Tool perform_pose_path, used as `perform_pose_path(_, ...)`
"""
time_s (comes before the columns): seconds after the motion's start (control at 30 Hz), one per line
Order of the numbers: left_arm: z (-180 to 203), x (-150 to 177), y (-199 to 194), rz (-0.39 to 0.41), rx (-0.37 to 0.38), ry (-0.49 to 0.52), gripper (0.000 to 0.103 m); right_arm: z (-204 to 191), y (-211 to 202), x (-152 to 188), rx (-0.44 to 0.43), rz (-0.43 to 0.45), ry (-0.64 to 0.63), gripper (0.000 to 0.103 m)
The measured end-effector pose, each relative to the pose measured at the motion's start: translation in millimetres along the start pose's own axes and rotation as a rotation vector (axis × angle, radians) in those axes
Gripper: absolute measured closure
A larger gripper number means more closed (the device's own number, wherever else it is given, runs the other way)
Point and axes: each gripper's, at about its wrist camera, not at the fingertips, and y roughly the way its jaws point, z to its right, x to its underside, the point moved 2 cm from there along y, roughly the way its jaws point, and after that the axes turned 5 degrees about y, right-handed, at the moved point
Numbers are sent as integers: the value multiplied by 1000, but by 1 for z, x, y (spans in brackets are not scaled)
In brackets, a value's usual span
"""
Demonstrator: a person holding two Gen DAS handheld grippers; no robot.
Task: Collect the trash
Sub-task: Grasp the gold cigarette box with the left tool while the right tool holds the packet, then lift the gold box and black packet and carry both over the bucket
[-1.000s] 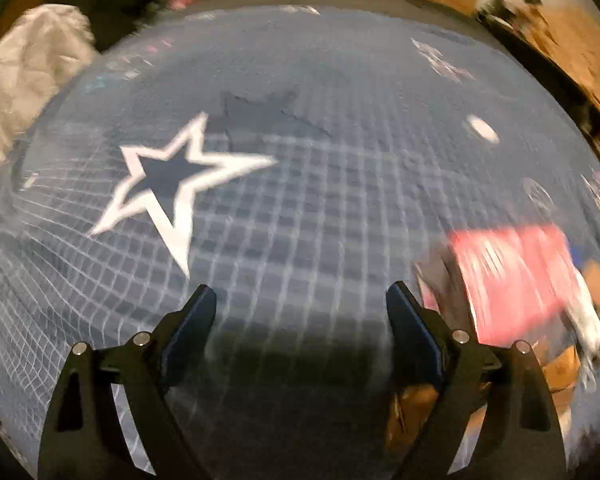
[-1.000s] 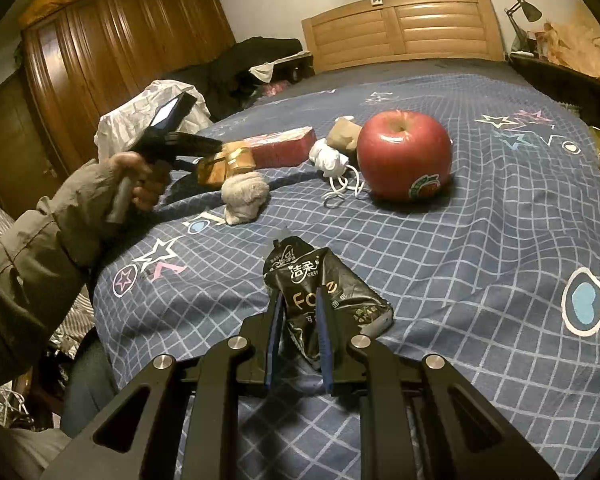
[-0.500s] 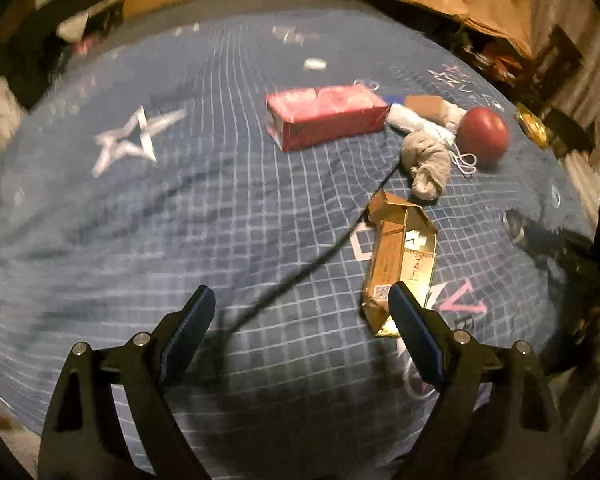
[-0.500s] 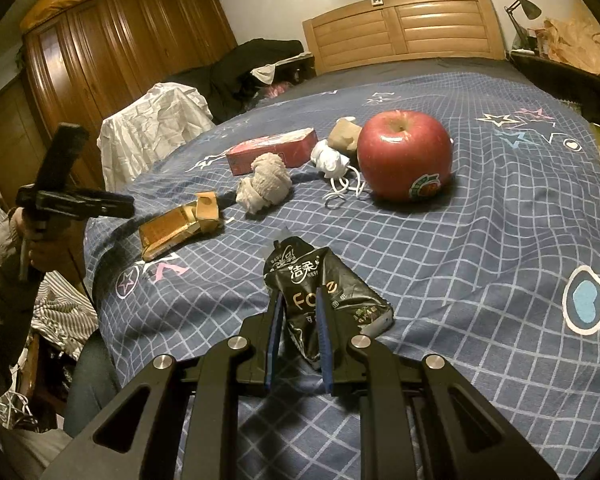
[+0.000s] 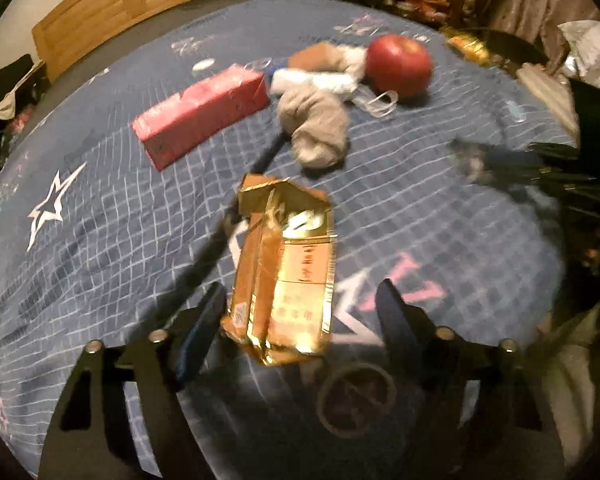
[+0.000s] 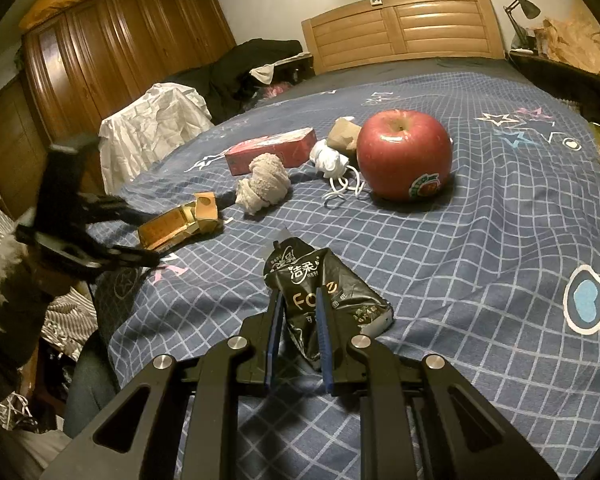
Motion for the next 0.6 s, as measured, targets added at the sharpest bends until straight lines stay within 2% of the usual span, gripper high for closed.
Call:
perform_pose_path(0.03,-1,2,9,-18,2,-10,41,0,0,0,-4,0,2,83)
perform_pose_path(0.1,-3,2,11,9,4,-31,41,-2,-2,-1,-9,-2,-8,79)
perform_pose_path(0.17,-2,3,7,21,-4,-44,44,-10,-5,-3,17,5,-52,63)
perform_pose_path(0.23,-1,5,6,29,-12,-55,44,-14,-7,-4,46,15,-84,31)
perform_pose_path(0.27,-1,6,5,33,-14,-65,44,-16,-6,-5,59,16,-99,29)
perform_pose_path(0.4,-1,12,2,49,-19,-99,45,-14,-2,-11,103,8,-99,29)
perform_pose_path(0.53,-1,18,-2,63,-23,-121,46,-5,15,-17,157,-64,-92,32)
perform_pose_path(0.57,-2,17,0,64,-23,-126,46,-2,18,-17,152,-82,-81,39)
perform_pose_path(0.6,-2,18,-1,67,-24,-132,46,0,20,-17,157,-96,-76,64)
